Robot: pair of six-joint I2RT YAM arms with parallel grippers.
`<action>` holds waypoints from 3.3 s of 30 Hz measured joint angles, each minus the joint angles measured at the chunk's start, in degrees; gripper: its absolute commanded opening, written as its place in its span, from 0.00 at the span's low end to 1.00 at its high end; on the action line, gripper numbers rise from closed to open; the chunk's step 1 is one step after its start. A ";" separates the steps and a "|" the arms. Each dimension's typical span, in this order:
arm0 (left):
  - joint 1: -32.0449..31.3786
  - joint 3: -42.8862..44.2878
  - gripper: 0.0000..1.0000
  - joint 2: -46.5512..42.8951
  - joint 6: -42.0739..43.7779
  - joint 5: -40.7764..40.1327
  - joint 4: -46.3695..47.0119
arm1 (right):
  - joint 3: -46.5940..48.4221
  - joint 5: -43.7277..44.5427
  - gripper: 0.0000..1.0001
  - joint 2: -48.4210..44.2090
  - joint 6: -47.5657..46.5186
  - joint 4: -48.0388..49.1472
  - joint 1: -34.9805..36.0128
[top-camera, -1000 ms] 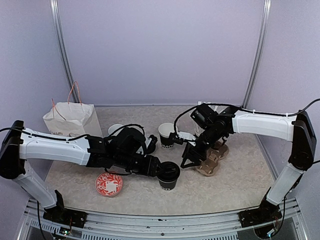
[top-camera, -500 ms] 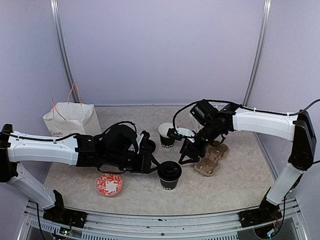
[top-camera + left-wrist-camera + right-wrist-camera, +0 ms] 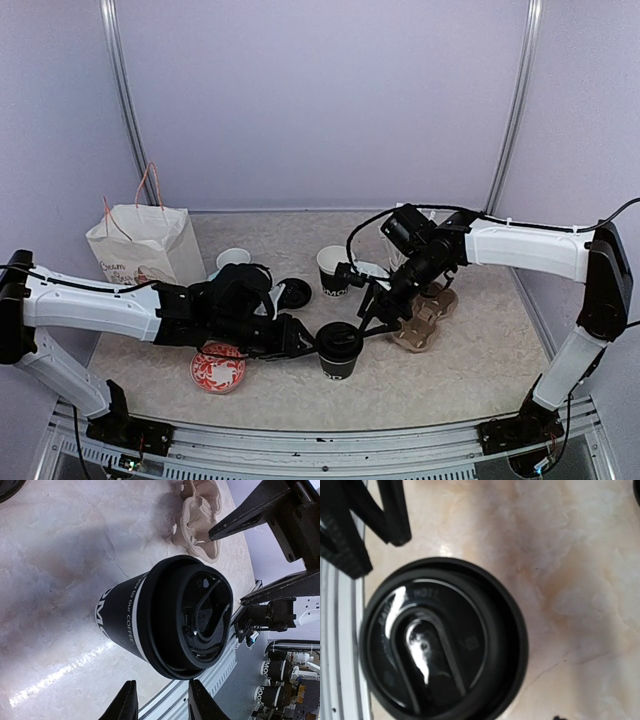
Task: Pack the takeout coffee
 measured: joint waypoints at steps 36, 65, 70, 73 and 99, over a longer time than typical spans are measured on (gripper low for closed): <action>2.64 7.72 0.40 10.71 5.62 6.36 -3.19 | -0.98 -4.17 0.59 2.43 -0.15 -0.42 -1.14; -3.63 23.23 0.99 -1.49 36.24 -33.18 -12.31 | -3.10 -0.07 0.99 -14.60 -4.17 3.52 -0.57; -3.28 32.11 0.99 5.77 43.56 -49.88 -9.16 | -9.20 -0.28 0.99 -15.50 -2.67 7.21 -0.74; -2.93 34.91 0.97 11.32 43.91 -53.37 -7.61 | -13.44 0.26 0.98 -15.04 -2.27 7.45 -0.74; 4.63 5.01 0.49 3.23 18.99 -7.17 2.64 | -9.46 7.58 0.73 -2.21 -0.26 11.82 -2.73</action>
